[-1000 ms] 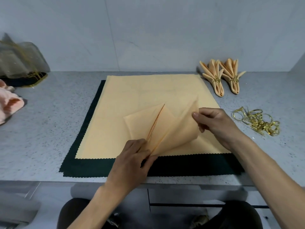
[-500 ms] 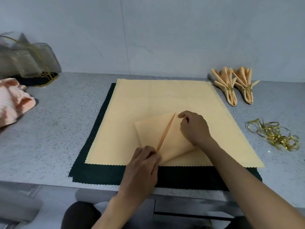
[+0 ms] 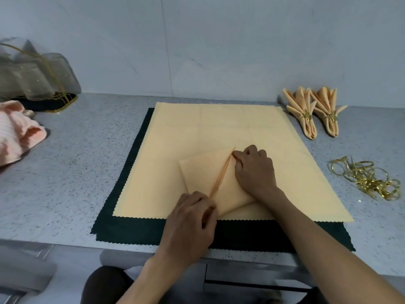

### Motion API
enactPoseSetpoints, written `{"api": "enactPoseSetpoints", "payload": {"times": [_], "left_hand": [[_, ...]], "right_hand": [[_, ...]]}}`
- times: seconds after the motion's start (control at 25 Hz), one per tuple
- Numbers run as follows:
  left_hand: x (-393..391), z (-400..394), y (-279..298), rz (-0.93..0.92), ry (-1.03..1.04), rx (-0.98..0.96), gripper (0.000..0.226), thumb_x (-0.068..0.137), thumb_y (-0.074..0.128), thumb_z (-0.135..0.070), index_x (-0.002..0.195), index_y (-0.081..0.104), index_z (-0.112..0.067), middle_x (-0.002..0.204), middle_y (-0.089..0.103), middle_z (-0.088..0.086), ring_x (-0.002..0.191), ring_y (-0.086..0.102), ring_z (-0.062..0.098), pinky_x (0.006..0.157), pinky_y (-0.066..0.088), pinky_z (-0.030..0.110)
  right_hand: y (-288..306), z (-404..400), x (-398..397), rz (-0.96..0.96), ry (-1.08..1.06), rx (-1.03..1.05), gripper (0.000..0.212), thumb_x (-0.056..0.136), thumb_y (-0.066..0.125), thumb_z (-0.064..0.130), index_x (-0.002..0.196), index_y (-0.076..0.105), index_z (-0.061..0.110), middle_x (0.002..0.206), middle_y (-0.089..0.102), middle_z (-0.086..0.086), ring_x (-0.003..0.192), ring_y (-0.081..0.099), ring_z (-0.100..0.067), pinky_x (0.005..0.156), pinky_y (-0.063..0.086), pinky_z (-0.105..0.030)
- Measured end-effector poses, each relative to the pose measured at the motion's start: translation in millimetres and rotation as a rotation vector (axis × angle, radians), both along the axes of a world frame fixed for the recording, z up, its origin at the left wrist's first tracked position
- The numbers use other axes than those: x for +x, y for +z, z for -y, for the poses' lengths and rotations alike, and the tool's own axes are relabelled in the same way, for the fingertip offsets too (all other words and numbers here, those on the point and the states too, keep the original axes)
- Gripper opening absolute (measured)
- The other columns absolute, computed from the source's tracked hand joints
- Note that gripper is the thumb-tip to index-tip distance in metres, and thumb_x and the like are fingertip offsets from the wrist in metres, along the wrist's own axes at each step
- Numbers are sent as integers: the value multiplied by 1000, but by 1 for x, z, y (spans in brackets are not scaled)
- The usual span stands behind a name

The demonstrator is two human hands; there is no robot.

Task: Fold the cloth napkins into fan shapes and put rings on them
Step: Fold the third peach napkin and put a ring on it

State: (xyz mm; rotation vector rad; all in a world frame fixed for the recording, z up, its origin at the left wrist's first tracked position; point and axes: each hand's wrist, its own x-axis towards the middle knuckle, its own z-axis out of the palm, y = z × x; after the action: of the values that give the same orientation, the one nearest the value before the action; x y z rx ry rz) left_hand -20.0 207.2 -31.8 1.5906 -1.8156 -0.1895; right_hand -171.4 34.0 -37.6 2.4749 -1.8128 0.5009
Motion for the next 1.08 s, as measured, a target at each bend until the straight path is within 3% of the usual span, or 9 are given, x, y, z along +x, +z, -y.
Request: {"api": "enactPoseSetpoints", "payload": {"times": [0.08, 0.16, 0.24, 0.32, 0.44, 0.68, 0.8, 0.92, 1.08], "left_hand": [[6, 15, 16, -76, 23, 0, 9, 94, 60, -22, 89, 67, -21, 91, 60, -16, 84, 52, 4, 72, 44, 16], [21, 43, 25, -75, 85, -2, 12, 95, 57, -18, 102, 67, -20, 102, 63, -12, 96, 50, 5, 79, 36, 12], [41, 75, 27, -32, 132, 138, 26, 96, 52, -19, 121, 61, -20, 121, 61, -6, 115, 47, 15, 92, 35, 22], [52, 93, 22, 166, 177, 339, 34, 98, 46, -24, 132, 52, -26, 129, 58, -1, 121, 46, 26, 97, 37, 37], [52, 90, 26, 320, 228, 346, 33, 98, 44, -28, 129, 54, -33, 116, 61, 1, 109, 54, 27, 90, 37, 39], [2, 16, 39, 15, 2, 492, 46, 98, 49, -32, 144, 44, -39, 104, 61, -12, 99, 57, 10, 86, 40, 20], [-19, 5, 32, -18, 51, 402, 46, 98, 50, -32, 144, 47, -28, 102, 63, -13, 99, 57, 8, 91, 40, 23], [-17, 8, 24, -39, 96, 363, 45, 95, 53, -29, 140, 50, -27, 95, 58, -16, 90, 53, 5, 84, 38, 23], [-9, 21, 17, -74, 166, 322, 45, 94, 54, -29, 138, 49, -25, 114, 52, -8, 106, 49, 13, 91, 41, 28]], "right_hand": [[12, -9, -4, 161, -12, -39, 34, 98, 44, 23, 127, 62, 23, 121, 56, -5, 103, 50, -28, 83, 40, -40], [31, -34, -13, 395, -38, -123, 25, 97, 49, 19, 116, 66, 20, 107, 64, -2, 93, 55, -21, 78, 38, -37], [42, -73, -29, 521, -34, -56, 15, 97, 51, 20, 101, 65, 23, 73, 64, 8, 65, 55, -9, 67, 36, -30], [41, -109, -41, 472, -26, 90, 8, 97, 53, 27, 96, 61, 27, 60, 59, 12, 54, 53, -3, 64, 37, -27], [28, -122, -49, 459, -21, 230, 20, 94, 57, 35, 114, 58, 29, 90, 62, 19, 77, 55, -1, 83, 46, -34], [38, -62, -56, 455, -56, 360, 39, 94, 53, 36, 131, 54, 25, 132, 51, 4, 117, 50, -18, 100, 41, -38], [39, -70, -53, 316, 13, 392, 45, 97, 51, 42, 137, 52, 22, 148, 40, 3, 133, 38, -19, 107, 32, -33], [25, -93, -50, 137, 103, 375, 61, 98, 44, 53, 151, 33, 24, 162, 18, 6, 149, 10, -15, 119, 9, -32], [15, -100, -49, 118, 122, 296, 57, 101, 37, 52, 152, 33, 26, 163, 19, 6, 150, 10, -14, 120, 3, -28]]}}
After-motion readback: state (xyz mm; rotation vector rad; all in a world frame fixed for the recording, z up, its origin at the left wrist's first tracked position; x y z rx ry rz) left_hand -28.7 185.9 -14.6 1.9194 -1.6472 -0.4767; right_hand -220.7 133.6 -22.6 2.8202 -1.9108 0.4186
